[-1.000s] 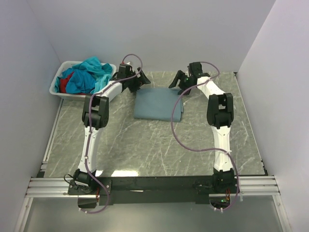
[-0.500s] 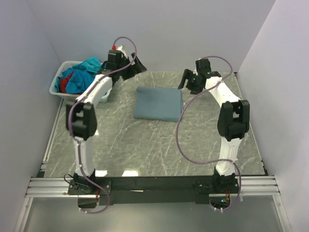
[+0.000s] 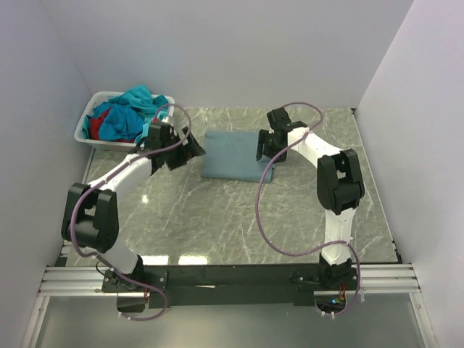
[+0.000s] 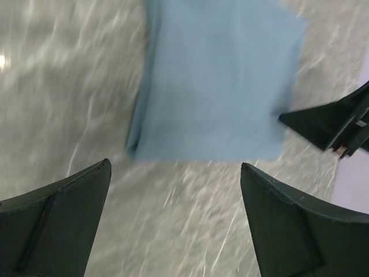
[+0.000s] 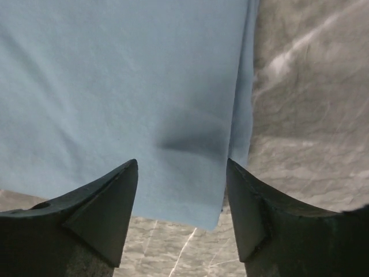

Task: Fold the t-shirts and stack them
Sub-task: Neatly place the folded tshirt to the corner

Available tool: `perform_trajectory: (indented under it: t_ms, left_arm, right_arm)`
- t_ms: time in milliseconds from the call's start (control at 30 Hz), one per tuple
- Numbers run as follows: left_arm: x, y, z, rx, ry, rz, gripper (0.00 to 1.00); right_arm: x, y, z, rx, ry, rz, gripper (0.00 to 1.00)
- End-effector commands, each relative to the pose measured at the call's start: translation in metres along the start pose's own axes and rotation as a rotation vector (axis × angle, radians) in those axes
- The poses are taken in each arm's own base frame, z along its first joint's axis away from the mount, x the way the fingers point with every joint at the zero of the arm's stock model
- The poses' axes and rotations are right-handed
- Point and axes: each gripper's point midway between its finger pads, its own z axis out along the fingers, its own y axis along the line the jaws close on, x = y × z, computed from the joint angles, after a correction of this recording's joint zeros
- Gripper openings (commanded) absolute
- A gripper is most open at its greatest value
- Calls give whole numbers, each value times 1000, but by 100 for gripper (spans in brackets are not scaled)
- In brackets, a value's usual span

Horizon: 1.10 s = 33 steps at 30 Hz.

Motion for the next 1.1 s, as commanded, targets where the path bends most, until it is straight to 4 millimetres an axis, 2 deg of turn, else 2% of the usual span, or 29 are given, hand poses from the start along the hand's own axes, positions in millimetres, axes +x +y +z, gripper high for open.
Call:
perform_trajectory:
  t_ms: [0, 200, 300, 400, 467, 600, 900, 1067]
  left_arm:
    - [1, -19, -23, 96, -46, -30, 100]
    - [30, 6, -25, 15, 21, -24, 99]
    - [39, 9, -28, 20, 35, -32, 99]
    - [40, 6, -33, 23, 29, -29, 99]
    - [37, 4, -37, 24, 8, -24, 99]
    - [33, 4, -47, 15, -24, -19, 99]
    - [34, 9, -57, -1, -54, -14, 99]
    - [37, 11, -57, 2, -62, -19, 99]
  right_arm:
    - [12, -13, 8, 60, 15, 13, 67]
    - [31, -25, 16, 107, 38, 14, 61]
    - [35, -26, 19, 103, 42, 15, 55]
    - [37, -26, 24, 104, 49, 3, 42]
    - [38, -29, 27, 114, 58, -2, 37]
    - [40, -41, 25, 175, 46, 8, 21]
    - [64, -101, -20, 332, 32, 70, 14]
    - [68, -145, -48, 447, 17, 81, 11]
